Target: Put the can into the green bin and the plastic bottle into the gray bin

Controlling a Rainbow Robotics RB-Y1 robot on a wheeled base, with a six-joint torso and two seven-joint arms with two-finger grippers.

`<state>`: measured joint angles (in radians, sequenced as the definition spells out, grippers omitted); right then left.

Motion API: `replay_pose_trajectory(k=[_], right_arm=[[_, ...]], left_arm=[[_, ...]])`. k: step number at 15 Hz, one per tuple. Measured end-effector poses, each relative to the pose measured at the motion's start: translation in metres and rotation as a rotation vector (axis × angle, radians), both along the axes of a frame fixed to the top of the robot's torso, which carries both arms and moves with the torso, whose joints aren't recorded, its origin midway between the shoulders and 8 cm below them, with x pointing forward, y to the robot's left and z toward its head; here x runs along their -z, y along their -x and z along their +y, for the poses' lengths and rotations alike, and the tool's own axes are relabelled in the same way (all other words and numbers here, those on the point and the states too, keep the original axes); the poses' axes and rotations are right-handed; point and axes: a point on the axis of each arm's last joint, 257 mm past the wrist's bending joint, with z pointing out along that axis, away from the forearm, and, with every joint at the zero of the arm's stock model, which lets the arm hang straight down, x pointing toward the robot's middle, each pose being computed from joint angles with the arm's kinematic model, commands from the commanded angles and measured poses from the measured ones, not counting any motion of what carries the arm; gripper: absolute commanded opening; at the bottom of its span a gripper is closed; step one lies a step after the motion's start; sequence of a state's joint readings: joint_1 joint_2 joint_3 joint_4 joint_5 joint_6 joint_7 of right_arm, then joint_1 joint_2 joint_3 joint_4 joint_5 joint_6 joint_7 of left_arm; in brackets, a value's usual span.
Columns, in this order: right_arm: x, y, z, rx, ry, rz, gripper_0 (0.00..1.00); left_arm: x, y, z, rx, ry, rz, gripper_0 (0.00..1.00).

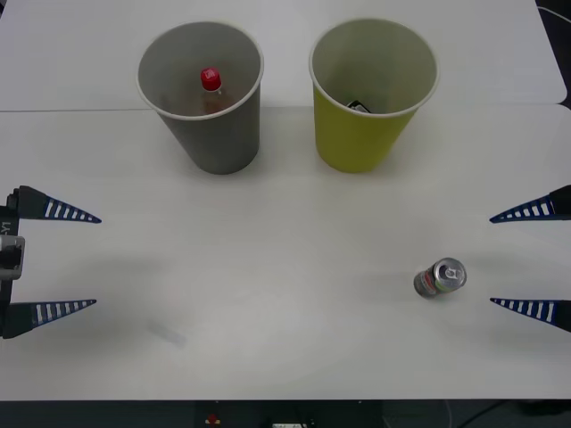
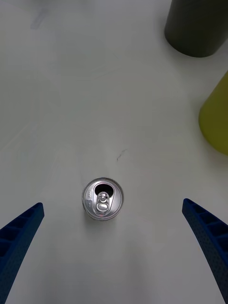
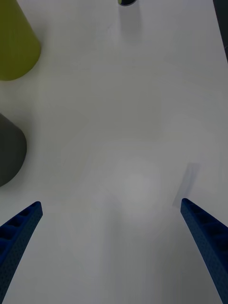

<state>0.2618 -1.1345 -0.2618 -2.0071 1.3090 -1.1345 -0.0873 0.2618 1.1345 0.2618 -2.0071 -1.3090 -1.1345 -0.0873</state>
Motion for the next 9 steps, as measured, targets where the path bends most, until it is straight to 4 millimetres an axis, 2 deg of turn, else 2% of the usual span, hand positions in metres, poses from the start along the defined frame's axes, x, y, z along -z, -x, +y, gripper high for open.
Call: replay_pose_trajectory(k=[2, 6, 9], right_arm=[[-0.001, 0.000, 0.000, 0.000, -0.002, -0.002, 1.00], [-0.014, -0.003, 0.000, -0.026, 0.023, -0.055, 1.00], [-0.011, 0.001, -0.003, -0.024, 0.002, -0.045, 1.00]], left_arm=[[0.000, 0.000, 0.000, 0.000, 0.000, 0.000, 1.00], [0.000, 0.000, 0.000, 0.000, 0.000, 0.000, 1.00], [0.000, 0.000, 0.000, 0.000, 0.000, 0.000, 1.00]])
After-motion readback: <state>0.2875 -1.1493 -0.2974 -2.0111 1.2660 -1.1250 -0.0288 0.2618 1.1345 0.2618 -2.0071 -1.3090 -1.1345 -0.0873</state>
